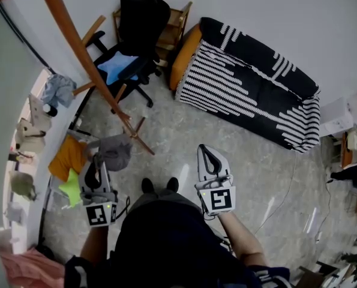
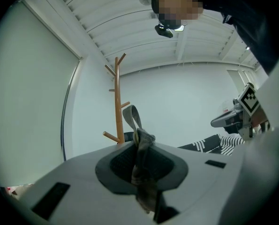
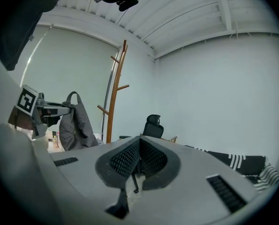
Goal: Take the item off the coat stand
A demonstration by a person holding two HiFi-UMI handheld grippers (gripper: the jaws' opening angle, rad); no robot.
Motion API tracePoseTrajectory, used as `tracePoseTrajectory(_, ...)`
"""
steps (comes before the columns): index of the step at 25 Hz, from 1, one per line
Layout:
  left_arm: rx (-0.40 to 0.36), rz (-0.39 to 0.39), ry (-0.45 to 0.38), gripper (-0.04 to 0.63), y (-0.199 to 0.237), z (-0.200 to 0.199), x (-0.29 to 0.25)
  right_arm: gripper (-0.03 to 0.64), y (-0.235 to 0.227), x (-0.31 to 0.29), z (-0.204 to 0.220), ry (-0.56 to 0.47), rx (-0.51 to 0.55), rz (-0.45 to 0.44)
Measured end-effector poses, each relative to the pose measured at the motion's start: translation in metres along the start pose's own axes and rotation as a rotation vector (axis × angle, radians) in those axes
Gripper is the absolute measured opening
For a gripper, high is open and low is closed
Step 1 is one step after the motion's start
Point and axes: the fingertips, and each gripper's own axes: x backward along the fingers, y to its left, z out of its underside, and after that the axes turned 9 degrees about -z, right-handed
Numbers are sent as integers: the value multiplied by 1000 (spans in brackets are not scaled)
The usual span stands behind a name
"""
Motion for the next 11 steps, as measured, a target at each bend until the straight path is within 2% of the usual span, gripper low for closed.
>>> tracePoseTrajectory(11,-6,2,0,64,0,3,-2,18,1,-5,-5,-3,15,-17)
